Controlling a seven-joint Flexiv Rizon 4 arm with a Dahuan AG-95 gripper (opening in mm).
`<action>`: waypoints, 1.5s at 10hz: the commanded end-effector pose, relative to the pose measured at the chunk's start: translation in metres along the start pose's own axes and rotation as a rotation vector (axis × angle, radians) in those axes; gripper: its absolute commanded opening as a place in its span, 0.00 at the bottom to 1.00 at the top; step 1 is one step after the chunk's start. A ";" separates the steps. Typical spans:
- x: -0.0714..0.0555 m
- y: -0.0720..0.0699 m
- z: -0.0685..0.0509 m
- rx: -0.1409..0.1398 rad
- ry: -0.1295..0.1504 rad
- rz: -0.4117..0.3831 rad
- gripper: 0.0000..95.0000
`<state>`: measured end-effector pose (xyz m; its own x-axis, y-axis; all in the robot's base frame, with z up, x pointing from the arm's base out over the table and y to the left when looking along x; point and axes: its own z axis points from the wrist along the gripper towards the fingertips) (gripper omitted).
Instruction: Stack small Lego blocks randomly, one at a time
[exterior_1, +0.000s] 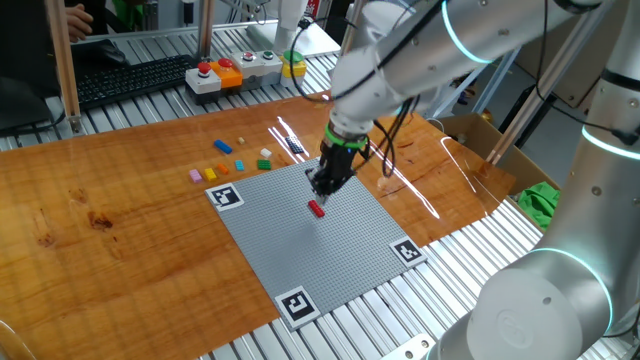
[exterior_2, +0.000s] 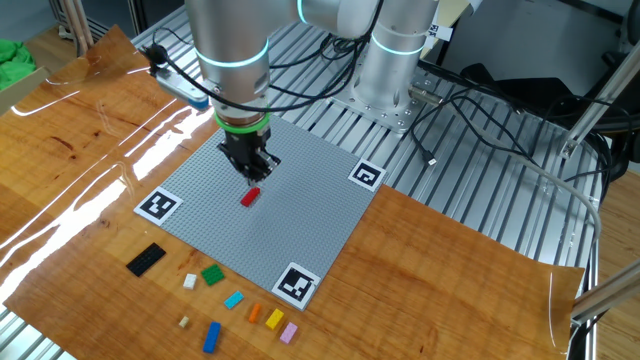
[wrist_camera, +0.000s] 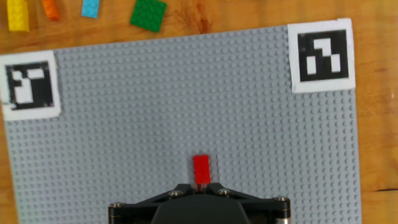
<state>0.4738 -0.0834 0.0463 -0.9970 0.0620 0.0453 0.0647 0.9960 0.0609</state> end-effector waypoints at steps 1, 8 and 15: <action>-0.011 0.002 0.000 0.002 -0.030 -0.001 0.20; -0.070 0.009 -0.013 0.008 -0.037 -0.003 0.20; -0.117 0.026 -0.008 0.002 -0.056 0.129 0.40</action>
<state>0.5894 -0.0661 0.0511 -0.9838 0.1794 -0.0014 0.1790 0.9823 0.0550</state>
